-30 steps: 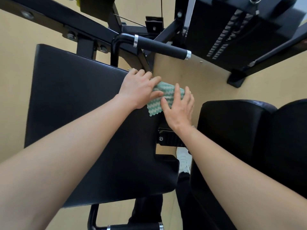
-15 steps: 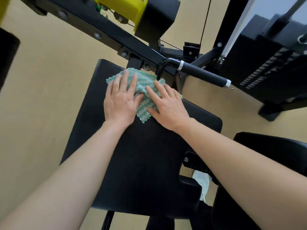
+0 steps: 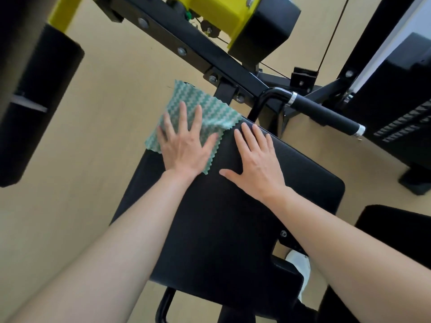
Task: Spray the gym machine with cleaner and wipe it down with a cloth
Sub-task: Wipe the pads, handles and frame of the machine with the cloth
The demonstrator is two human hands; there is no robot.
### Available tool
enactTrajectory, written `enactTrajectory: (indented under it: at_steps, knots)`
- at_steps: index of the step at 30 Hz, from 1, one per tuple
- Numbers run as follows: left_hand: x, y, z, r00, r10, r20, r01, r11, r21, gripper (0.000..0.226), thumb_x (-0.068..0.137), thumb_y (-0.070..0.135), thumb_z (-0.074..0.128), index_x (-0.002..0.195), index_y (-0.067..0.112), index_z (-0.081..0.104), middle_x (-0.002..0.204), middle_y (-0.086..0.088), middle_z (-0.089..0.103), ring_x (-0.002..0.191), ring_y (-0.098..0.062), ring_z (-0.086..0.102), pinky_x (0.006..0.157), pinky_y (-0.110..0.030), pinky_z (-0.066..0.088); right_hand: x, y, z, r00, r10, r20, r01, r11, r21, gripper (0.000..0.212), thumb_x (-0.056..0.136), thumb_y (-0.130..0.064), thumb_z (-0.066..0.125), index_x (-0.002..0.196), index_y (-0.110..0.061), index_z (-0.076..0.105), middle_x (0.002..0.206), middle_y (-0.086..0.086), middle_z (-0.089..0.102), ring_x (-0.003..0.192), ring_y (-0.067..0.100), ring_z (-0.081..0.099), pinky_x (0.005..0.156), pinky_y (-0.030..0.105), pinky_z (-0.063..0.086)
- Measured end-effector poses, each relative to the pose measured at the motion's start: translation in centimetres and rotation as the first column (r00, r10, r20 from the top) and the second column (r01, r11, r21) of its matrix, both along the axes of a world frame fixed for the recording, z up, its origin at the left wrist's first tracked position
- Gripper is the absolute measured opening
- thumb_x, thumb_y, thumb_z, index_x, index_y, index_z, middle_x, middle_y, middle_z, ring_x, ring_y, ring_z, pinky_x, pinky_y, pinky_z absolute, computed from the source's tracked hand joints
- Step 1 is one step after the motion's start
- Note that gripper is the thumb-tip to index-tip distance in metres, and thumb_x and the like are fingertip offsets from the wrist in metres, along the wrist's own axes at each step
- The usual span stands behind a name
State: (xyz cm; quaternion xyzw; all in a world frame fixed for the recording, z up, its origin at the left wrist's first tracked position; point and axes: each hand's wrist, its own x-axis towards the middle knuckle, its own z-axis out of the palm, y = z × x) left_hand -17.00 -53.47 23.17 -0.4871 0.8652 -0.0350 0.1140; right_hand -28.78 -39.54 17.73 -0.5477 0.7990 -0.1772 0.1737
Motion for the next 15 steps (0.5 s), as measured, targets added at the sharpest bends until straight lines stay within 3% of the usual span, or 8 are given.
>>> enactTrajectory:
  at_steps: [3,8,11,15]
  knots:
    - [-2.1,-3.0,0.0,0.999,0.042,-0.004,-0.042,0.999,0.004,0.086,0.095,0.081,0.023,0.164,0.037,-0.003,0.174,-0.004,-0.005,0.155,-0.046,0.011,0.122,-0.063,0.019,0.1,0.2,-0.5,1.000,-0.019,0.013,0.020,1.000,-0.013,0.103,0.089,-0.074,0.052,0.165,-0.015,0.016,0.173,0.006,0.010,0.160,0.028,0.001,0.129,0.051,0.004]
    - [-4.4,-7.0,0.5,0.977,0.194,-0.083,-0.188,0.979,0.073,0.099,0.086,0.090,0.032,0.163,0.036,0.004,0.161,-0.015,0.031,0.130,-0.044,0.050,0.102,-0.052,0.044,-0.1,0.2,-0.7,1.000,-0.020,0.011,0.020,0.999,-0.027,0.103,0.087,-0.075,0.055,0.164,-0.017,0.019,0.172,0.006,0.013,0.159,0.030,0.006,0.129,0.051,0.007]
    - [-2.4,-6.5,0.6,0.959,0.259,-0.119,-0.249,0.964,0.093,0.103,0.082,0.093,0.031,0.162,0.033,0.007,0.145,-0.017,0.047,0.121,-0.043,0.057,0.096,-0.050,0.048,-0.2,0.2,-0.6,0.999,-0.031,0.009,0.031,0.997,-0.065,0.103,0.086,-0.073,0.060,0.163,-0.016,0.023,0.171,0.007,0.018,0.159,0.031,0.010,0.129,0.051,0.010]
    - [2.4,-3.1,0.1,0.939,0.319,-0.127,-0.316,0.948,0.049,0.104,0.084,0.092,0.030,0.160,0.023,0.016,0.140,-0.019,0.051,0.119,-0.041,0.056,0.098,-0.051,0.045,0.1,0.2,-0.1,0.999,-0.038,0.018,0.038,0.999,-0.034,0.102,0.087,-0.071,0.061,0.164,-0.016,0.021,0.172,0.007,0.015,0.159,0.031,0.007,0.129,0.052,0.008]
